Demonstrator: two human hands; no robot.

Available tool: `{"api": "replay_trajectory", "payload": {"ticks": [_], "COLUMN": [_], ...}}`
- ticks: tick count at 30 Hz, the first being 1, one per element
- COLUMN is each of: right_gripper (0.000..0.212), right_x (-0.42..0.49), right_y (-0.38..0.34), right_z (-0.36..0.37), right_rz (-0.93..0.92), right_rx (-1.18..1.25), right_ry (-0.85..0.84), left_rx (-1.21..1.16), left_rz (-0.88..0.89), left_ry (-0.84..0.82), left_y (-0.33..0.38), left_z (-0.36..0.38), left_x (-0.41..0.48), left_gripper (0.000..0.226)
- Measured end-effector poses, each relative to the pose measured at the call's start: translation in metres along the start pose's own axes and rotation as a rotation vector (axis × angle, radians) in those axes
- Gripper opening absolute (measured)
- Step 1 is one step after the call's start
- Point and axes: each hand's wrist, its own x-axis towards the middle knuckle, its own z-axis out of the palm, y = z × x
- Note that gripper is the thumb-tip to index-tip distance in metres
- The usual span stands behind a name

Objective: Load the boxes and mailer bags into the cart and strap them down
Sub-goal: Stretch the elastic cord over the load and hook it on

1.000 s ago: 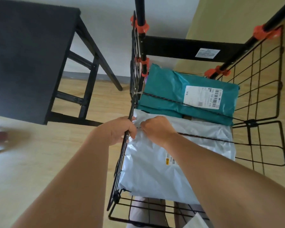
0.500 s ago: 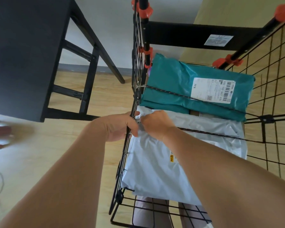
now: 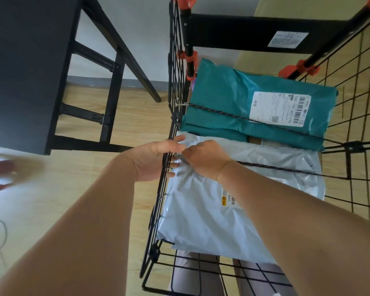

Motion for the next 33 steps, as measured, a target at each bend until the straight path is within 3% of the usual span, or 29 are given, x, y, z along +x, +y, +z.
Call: {"api": "replay_trajectory", "payload": {"ticks": [12,21,26,33], "right_gripper": [0.023,0.019,0.012,0.012], "right_x": [0.003,0.006,0.012,0.006], "right_y": [0.002,0.003,0.006,0.006], "right_z": [0.005,0.009,0.012,0.015], "right_rz": [0.01,0.007,0.085,0.126], "right_rx": [-0.025,-0.001,-0.041,-0.059], "right_ry": [0.021,0.063,0.045,0.025], "left_rx": [-0.041,-0.091,-0.018,0.022], "left_rz": [-0.031,0.017,0.068,0.098], "left_ry": [-0.056,0.01,-0.032,0.043], "left_y": [0.004,0.0,-0.005,-0.008], "left_z": [-0.001,-0.001,-0.001,0.006], "left_x": [0.002,0.001,0.001,-0.002], "left_gripper": [0.127,0.113,0.069,0.059]}}
